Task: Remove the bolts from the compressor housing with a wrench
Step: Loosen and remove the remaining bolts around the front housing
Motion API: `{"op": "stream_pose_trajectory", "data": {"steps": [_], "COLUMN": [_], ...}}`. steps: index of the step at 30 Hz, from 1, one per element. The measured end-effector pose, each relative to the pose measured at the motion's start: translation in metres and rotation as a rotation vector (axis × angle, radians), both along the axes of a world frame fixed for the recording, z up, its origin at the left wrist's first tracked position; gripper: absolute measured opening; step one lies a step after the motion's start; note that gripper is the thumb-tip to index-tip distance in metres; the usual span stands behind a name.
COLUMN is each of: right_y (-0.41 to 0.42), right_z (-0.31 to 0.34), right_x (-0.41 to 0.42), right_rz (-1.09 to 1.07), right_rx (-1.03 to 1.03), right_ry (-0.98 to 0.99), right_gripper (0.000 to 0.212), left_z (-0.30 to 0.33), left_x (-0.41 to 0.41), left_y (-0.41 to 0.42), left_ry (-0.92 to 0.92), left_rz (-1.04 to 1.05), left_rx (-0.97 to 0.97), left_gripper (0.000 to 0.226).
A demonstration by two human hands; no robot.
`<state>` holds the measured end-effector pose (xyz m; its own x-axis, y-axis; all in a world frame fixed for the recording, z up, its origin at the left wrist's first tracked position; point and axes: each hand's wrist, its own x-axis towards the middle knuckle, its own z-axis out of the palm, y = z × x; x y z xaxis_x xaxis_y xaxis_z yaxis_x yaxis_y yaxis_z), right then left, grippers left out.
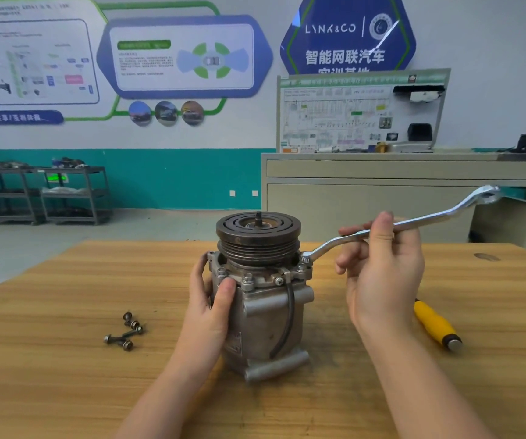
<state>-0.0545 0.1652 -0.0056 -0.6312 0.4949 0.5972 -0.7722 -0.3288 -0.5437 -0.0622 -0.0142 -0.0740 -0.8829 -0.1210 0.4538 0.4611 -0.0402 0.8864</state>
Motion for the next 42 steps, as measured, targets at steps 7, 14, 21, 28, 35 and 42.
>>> {"op": "stream_pose_trajectory", "data": {"steps": [7,14,21,28,35,42], "right_y": [-0.004,-0.014,-0.027,0.002,0.002,-0.012], "right_z": [-0.006,-0.018,-0.024,0.001,0.000,-0.004], "right_x": [0.014,0.013,0.007,-0.029,-0.010,0.009], "right_rz": [-0.202,-0.372,-0.353,0.469,0.128,-0.161], "right_rx": [0.411,0.775,0.338,-0.235,-0.075,0.209], "right_ry": [0.285,0.561,0.428,-0.384,-0.081,0.161], "right_gripper": [0.014,0.003,0.012,0.022,0.019,0.016], "left_z": [0.000,-0.001,0.000,0.000,0.000,0.005], "left_x": [0.004,-0.003,0.007,0.007,0.006,0.009], "left_y": [0.002,-0.001,-0.002,-0.001,-0.003,0.002], "left_ry": [0.029,0.000,-0.015,0.000,0.012,0.005], "left_rz": [0.007,-0.009,-0.017,-0.032,-0.015,-0.002], "left_rx": [0.015,0.000,0.009,-0.014,-0.038,0.014], "left_gripper": [0.071,0.088,0.093,0.082,0.091,0.064]}}
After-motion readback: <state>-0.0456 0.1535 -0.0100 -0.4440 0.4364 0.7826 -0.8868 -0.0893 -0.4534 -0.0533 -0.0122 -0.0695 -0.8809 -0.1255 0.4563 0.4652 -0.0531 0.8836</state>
